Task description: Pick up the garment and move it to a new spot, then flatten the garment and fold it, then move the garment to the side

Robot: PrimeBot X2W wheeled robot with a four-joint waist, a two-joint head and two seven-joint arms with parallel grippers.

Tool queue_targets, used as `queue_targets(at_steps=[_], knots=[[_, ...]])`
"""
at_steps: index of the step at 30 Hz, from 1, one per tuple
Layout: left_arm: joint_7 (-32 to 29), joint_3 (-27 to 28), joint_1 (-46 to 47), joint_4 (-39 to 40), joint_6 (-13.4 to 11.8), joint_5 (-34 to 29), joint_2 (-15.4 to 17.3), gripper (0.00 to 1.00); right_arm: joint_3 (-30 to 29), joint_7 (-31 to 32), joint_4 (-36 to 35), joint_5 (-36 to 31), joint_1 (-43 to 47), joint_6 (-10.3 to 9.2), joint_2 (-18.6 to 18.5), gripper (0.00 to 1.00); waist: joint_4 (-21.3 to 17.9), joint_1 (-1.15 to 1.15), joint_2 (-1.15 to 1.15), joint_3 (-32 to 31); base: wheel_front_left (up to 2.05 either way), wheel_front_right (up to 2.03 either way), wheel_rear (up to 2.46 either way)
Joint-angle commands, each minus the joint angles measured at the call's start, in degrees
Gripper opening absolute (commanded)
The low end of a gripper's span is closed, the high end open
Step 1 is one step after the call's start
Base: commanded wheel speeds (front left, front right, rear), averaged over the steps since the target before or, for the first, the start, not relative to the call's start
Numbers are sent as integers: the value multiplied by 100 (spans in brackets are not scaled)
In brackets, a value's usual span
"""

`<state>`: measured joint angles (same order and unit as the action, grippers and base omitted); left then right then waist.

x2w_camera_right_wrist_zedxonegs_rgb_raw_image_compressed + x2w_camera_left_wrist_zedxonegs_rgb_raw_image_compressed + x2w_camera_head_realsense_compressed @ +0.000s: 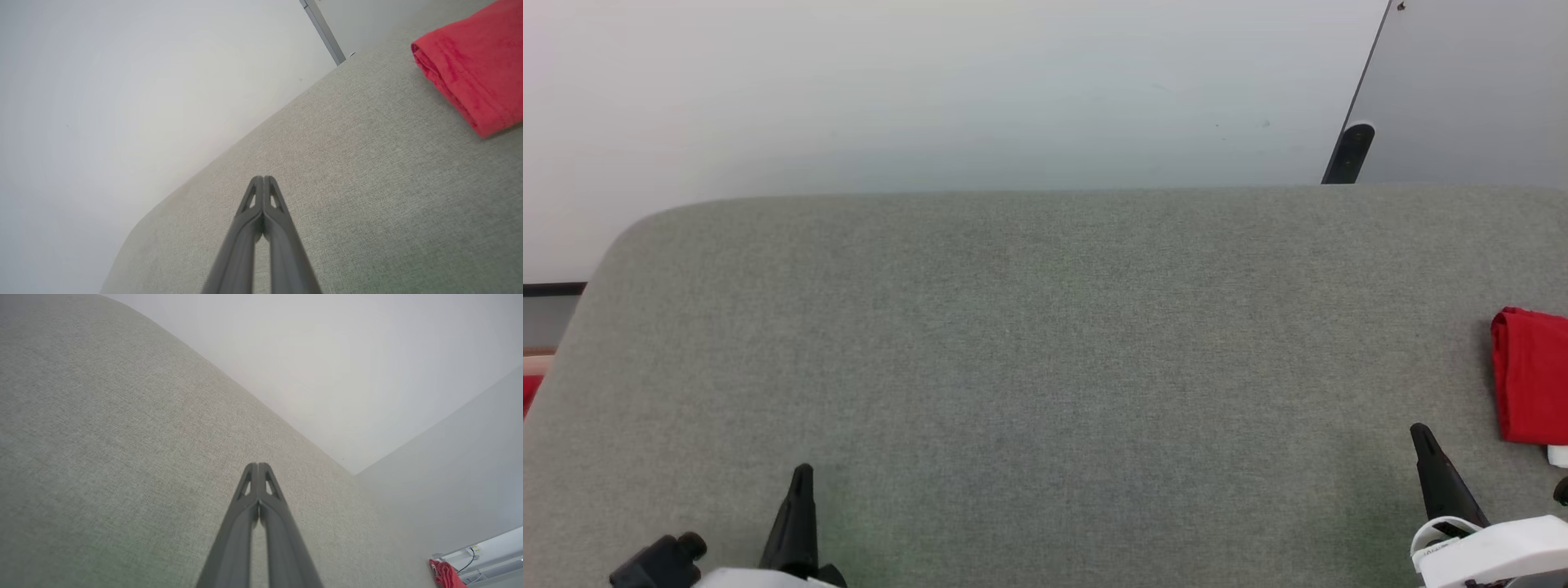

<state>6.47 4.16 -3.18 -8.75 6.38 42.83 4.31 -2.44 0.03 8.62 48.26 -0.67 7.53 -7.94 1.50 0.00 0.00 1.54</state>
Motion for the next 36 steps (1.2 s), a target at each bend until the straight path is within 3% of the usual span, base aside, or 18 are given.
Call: queue_targets(at_steps=[1, 36], knots=[[-52, 35, 163, 33, 29, 260, 18, 0, -46, 36, -37, 237, -166, -2, 13, 0, -4, 0, 0, -3, 0, 0, 0], [-656, 138, 560, -232, 76, 2501, -60, 0, -227, 335, 235, 2230, -376, -4, 247, 0, -59, 0, 0, -54, 0, 0, 0]])
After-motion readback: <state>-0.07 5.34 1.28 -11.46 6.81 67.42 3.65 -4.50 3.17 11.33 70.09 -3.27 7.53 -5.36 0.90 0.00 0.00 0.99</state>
